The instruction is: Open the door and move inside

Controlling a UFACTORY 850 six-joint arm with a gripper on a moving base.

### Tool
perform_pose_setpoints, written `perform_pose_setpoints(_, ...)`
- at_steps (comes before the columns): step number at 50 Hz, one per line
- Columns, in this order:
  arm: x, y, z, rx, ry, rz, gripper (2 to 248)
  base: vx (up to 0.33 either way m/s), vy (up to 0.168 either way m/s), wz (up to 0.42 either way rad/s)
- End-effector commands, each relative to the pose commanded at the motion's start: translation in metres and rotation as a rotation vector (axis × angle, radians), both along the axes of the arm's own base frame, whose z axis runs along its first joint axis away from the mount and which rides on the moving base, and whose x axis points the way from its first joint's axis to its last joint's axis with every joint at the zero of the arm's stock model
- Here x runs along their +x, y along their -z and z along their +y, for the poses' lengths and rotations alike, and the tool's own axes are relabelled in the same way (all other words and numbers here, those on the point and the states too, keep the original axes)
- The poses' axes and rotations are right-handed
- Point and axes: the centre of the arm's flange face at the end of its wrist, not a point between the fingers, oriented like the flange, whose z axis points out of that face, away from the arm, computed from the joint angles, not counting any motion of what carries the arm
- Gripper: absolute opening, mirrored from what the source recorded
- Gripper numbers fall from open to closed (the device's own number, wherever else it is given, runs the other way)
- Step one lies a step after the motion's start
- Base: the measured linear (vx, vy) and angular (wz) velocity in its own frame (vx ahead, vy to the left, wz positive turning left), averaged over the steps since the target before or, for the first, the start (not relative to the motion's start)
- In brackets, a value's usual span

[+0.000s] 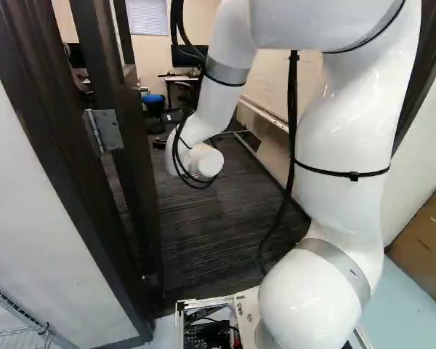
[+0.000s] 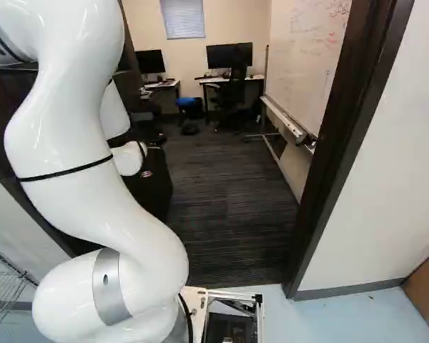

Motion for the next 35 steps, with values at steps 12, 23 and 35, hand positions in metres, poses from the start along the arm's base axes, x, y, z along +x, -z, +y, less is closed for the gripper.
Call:
perform_pose_setpoints(12, -0.001, -0.001, -0.018, -0.001, 0.034, 0.003, 247, 0.0, 0.0, 0.0)
perform_pose_setpoints(23, -0.001, -0.001, -0.035, -0.002, 0.067, 0.005, 247, 0.0, 0.0, 0.0)
perform_pose_setpoints(35, -0.002, -0.001, -0.038, -0.003, 0.07, 0.007, 247, 0.0, 0.0, 0.0)
